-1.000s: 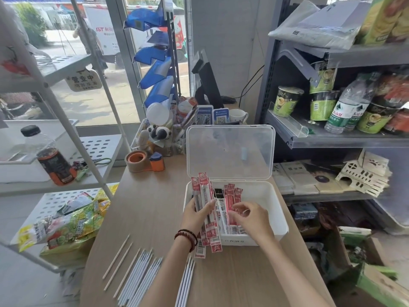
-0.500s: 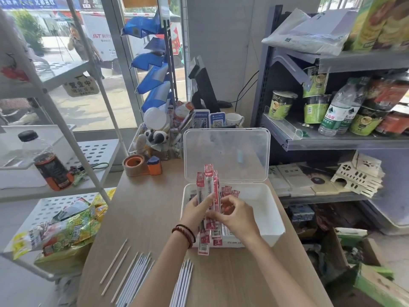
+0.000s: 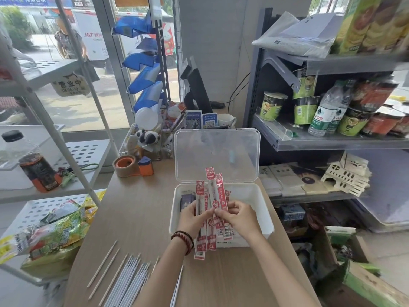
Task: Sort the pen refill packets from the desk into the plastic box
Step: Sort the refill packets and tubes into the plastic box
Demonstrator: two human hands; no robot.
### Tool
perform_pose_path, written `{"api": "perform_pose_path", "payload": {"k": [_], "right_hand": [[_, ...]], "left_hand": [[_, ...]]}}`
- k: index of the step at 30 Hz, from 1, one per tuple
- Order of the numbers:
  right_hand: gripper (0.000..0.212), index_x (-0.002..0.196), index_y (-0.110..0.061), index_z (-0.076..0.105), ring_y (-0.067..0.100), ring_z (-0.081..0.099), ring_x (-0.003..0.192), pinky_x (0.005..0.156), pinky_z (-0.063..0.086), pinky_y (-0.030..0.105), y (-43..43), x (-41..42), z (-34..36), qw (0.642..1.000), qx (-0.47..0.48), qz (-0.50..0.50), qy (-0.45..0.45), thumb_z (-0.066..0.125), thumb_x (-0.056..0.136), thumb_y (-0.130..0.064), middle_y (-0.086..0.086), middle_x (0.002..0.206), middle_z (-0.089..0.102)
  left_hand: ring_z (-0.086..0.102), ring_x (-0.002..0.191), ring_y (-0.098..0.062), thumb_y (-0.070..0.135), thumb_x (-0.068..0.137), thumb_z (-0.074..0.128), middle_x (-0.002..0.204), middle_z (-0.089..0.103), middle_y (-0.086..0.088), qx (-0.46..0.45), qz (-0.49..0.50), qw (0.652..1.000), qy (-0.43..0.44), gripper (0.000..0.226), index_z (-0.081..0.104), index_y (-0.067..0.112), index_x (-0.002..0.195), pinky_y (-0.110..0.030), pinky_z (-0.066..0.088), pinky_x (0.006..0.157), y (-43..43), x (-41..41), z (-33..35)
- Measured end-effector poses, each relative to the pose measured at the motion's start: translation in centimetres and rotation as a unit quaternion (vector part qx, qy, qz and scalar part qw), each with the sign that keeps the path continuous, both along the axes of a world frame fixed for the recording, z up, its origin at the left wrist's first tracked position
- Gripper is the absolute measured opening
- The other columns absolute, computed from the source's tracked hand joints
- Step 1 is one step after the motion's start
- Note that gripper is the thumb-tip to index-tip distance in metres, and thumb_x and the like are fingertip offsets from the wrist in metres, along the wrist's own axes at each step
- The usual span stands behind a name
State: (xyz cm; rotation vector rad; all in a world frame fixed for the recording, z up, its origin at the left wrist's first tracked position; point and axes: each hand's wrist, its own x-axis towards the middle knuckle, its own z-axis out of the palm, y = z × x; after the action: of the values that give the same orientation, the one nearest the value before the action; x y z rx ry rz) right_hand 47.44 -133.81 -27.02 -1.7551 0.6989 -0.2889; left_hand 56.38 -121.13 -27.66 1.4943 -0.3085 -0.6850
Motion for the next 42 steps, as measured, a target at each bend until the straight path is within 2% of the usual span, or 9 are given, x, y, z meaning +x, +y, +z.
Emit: {"api": "perform_pose_path", "payload": {"k": [5, 9, 16, 20, 26, 29, 34, 39, 42], "right_hand": [[0.045, 0.095, -0.013, 0.07, 0.016, 0.074, 0.082, 0.084, 0.059, 0.043, -0.3, 0.5, -0.5, 0.998, 0.059, 0.012, -0.008, 0.077, 0.069, -0.049, 0.002, 0.088, 0.077], [0.04, 0.096, -0.012, 0.067, 0.02, 0.073, 0.084, 0.086, 0.057, 0.045, -0.8, 1.0, -1.1, 0.998, 0.068, -0.011, 0.002, 0.066, 0.084, -0.05, 0.004, 0.089, 0.076], [0.034, 0.101, -0.007, 0.058, 0.015, 0.073, 0.077, 0.069, 0.058, 0.03, -0.8, 0.7, -0.9, 0.994, 0.098, -0.044, -0.027, 0.062, 0.091, -0.039, 0.004, 0.087, 0.076], [0.028, 0.102, -0.008, 0.049, 0.013, 0.068, 0.06, 0.055, 0.055, 0.028, -0.6, 0.6, -0.7, 0.99, 0.119, -0.056, -0.051, 0.062, 0.093, -0.032, 0.007, 0.081, 0.074], [0.025, 0.1, -0.01, 0.052, 0.018, 0.07, 0.069, 0.062, 0.059, 0.033, -0.6, 0.8, -0.8, 0.99, 0.112, -0.071, -0.042, 0.057, 0.096, -0.034, 0.006, 0.084, 0.073], [0.027, 0.096, -0.012, 0.057, 0.02, 0.071, 0.08, 0.074, 0.06, 0.039, -0.8, 1.3, -1.6, 0.993, 0.068, -0.097, -0.003, 0.059, 0.093, -0.038, 0.003, 0.089, 0.073], [0.026, 0.1, -0.013, 0.059, 0.014, 0.067, 0.08, 0.057, 0.045, 0.022, -1.0, 2.0, -2.2, 0.99, 0.025, -0.129, 0.049, 0.057, 0.095, -0.038, -0.002, 0.091, 0.071], [0.016, 0.092, -0.02, 0.064, 0.005, 0.064, 0.074, 0.056, 0.043, 0.015, -0.6, 1.7, -2.1, 0.993, 0.004, -0.113, 0.046, 0.064, 0.091, -0.036, -0.003, 0.091, 0.072], [0.029, 0.095, -0.02, 0.059, 0.004, 0.063, 0.07, 0.057, 0.045, 0.017, -0.4, 1.9, -2.0, 0.992, -0.008, -0.115, 0.049, 0.077, 0.079, -0.036, -0.008, 0.081, 0.067]], "left_hand": [[0.071, 0.087, -0.024, 0.016, 0.081, 0.071, 0.096, 0.073, -0.007, 0.013, 0.006, 1.0, -0.013, 0.019, 0.063, 0.018, 0.099, -0.044, 0.057, 0.081, 0.1, 0.1, -0.1], [0.071, 0.086, -0.021, 0.017, 0.083, 0.069, 0.097, 0.073, -0.007, 0.025, 0.018, 0.999, -0.032, 0.016, 0.062, 0.02, 0.097, -0.041, 0.058, 0.079, 0.0, 0.0, -0.1], [0.071, 0.083, -0.015, 0.018, 0.083, 0.069, 0.092, 0.072, 0.002, 0.029, 0.036, 0.997, -0.063, 0.014, 0.061, 0.026, 0.092, -0.034, 0.059, 0.075, -0.2, -0.4, -0.3], [0.072, 0.082, -0.016, 0.017, 0.084, 0.067, 0.093, 0.072, -0.001, 0.025, 0.036, 0.997, -0.058, 0.015, 0.061, 0.026, 0.094, -0.035, 0.059, 0.073, -0.1, -0.3, -0.4], [0.071, 0.081, -0.015, 0.017, 0.085, 0.067, 0.093, 0.072, 0.0, 0.024, 0.035, 0.997, -0.058, 0.015, 0.061, 0.023, 0.097, -0.031, 0.059, 0.07, -0.1, -0.3, -0.3], [0.071, 0.082, -0.015, 0.016, 0.085, 0.067, 0.094, 0.073, -0.001, 0.022, 0.034, 0.998, -0.053, 0.019, 0.062, 0.018, 0.103, -0.032, 0.059, 0.072, -0.1, -0.3, -0.3], [0.071, 0.084, -0.015, 0.017, 0.085, 0.067, 0.094, 0.073, -0.001, 0.023, 0.031, 0.998, -0.054, 0.017, 0.062, 0.021, 0.101, -0.033, 0.059, 0.075, 0.0, -0.3, -0.4], [0.071, 0.083, -0.013, 0.018, 0.085, 0.067, 0.094, 0.072, 0.001, 0.023, 0.03, 0.998, -0.057, 0.015, 0.061, 0.026, 0.096, -0.032, 0.059, 0.074, 0.0, -0.3, -0.2], [0.071, 0.081, -0.012, 0.018, 0.085, 0.067, 0.093, 0.072, 0.001, 0.028, 0.032, 0.997, -0.059, 0.014, 0.061, 0.027, 0.094, -0.028, 0.059, 0.07, 0.0, -0.4, -0.1]]}}
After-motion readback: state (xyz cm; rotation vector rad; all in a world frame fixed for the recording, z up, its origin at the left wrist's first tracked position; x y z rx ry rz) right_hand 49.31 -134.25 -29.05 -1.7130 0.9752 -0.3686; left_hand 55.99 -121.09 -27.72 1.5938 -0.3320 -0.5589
